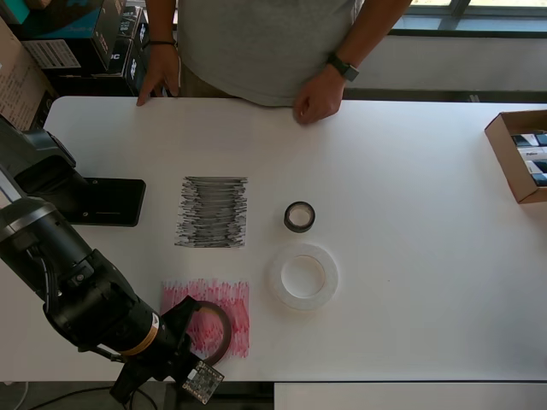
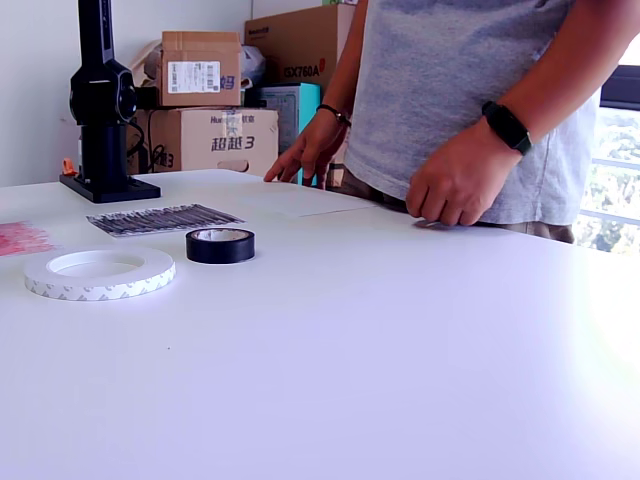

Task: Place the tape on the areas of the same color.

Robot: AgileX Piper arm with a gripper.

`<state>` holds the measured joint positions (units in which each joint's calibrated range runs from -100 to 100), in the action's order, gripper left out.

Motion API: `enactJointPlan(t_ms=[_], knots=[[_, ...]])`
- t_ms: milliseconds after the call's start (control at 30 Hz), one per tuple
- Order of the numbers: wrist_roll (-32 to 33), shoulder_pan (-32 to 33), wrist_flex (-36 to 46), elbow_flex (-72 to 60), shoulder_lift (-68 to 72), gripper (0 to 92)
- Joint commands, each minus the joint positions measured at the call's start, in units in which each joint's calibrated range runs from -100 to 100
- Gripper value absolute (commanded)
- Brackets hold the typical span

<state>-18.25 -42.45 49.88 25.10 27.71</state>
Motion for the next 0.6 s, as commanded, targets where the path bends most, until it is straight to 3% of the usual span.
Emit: enactJointPlan(t_ms=[0,567], knots=[[-1.06,1.74,-0.11,-0.52,2.88,0.0],[-1.23,5.29,-0.11,3.39,2.97,0.0]])
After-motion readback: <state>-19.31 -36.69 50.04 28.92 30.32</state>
